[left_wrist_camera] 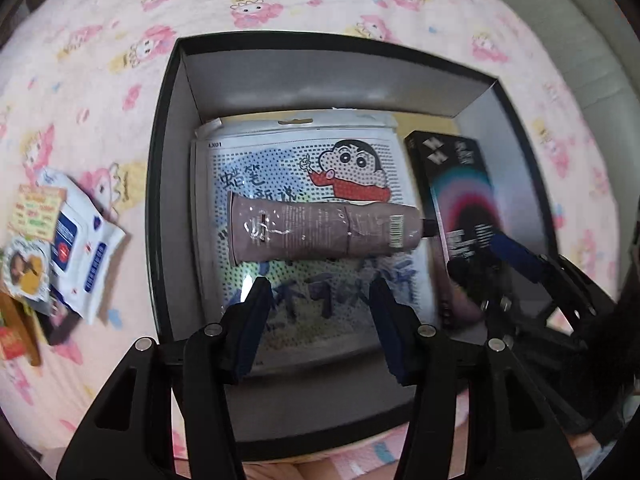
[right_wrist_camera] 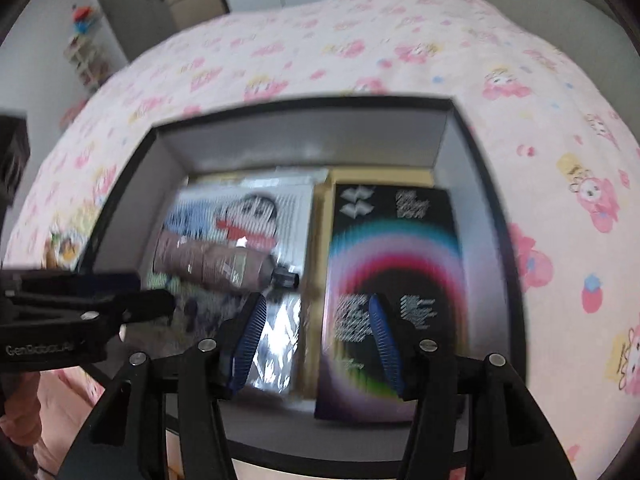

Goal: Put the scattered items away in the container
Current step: 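Lower the tube onto the art kit and open the left gripper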

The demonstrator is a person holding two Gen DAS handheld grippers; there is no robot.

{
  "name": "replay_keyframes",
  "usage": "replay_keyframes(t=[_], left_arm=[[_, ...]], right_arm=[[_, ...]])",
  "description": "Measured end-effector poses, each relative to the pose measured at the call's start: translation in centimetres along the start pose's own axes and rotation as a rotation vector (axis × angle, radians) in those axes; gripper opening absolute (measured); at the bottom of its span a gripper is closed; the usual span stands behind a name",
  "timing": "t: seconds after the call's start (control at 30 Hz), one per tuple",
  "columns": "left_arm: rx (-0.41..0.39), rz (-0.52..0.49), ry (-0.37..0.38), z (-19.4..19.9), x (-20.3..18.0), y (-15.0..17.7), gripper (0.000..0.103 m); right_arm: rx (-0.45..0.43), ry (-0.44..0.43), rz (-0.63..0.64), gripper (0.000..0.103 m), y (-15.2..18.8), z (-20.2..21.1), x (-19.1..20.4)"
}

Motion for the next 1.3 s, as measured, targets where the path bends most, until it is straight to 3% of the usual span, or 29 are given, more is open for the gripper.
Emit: replay_keyframes(t=[0.23,0.37,0.67,0.8,1.1,1.17,1.3], left_arm=[[0.066,-0.081,-0.075,-1.6,-1.8,-1.1,0.051],[0.094,-0.023,-0.056,-2.9,-1.0,-2.1,0.051],[0.048,0.057,-0.028,-3.2,-0.2,-6.1,0.052],[0.03,0.073,-0.01,-2.9,-0.3,-7.1,0.051],[-0.019,0.165,0.022,-2.0,0.4,-10.4,0.05],[-0.028,0.181,0.028,-1.9,0.7,-10.9,0.046],[-0.032,0.177,0.007,-2.1,0.7,-11.6,0.046]], right_arm=[[0.084,0.025,0.048,0.05,0.7,-1.1,0.2],[0.132,0.039,0.076,0.05,1.1,-1.7,0.2],[0.172,0.044,0.073,0.051,-2.1,-3.2,-0.4],[0.197,0.106,0.032,0.053,-2.8,-4.9,-1.4],[0.15,0.06,-0.089,0.053,-4.1,-4.0,-3.1],[0.149,0.032,-0.133,0.053,-4.1,-4.3,-3.8],[0.15,0.015,-0.191,0.054,-3.8,-4.3,-4.5]])
Point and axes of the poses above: each gripper's, at about its wrist camera, not at the fingertips, and z roughly against the way its jaws point, x to its left, y to its underside, the point moved 5 cm from there along -z, roughly the way its jaws point, and after that the axes turned 3 degrees about -y, right-handed, at the moved point
